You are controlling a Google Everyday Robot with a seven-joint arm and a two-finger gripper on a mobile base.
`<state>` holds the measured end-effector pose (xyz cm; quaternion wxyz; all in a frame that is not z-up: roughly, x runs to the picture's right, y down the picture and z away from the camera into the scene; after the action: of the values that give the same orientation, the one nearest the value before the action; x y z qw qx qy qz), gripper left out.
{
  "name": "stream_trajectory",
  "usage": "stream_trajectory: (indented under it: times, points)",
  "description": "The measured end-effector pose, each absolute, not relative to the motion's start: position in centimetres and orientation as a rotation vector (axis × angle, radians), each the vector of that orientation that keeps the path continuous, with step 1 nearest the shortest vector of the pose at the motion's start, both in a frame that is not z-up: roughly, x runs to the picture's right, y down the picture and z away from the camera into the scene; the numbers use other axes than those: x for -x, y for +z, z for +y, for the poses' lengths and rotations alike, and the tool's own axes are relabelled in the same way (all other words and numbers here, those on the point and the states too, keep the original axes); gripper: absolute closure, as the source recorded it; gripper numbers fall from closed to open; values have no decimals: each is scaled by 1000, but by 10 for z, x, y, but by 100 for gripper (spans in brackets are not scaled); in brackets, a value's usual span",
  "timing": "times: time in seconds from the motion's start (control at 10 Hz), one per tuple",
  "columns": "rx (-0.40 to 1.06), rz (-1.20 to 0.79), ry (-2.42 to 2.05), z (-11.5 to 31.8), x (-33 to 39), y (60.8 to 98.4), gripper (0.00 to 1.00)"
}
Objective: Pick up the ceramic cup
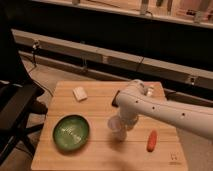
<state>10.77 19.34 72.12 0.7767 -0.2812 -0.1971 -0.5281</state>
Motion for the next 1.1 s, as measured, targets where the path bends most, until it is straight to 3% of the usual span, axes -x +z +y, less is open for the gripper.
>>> stream_trajectory:
  times: [1.1]
  points:
    - [600,-425,-1144,167,-108,709,87]
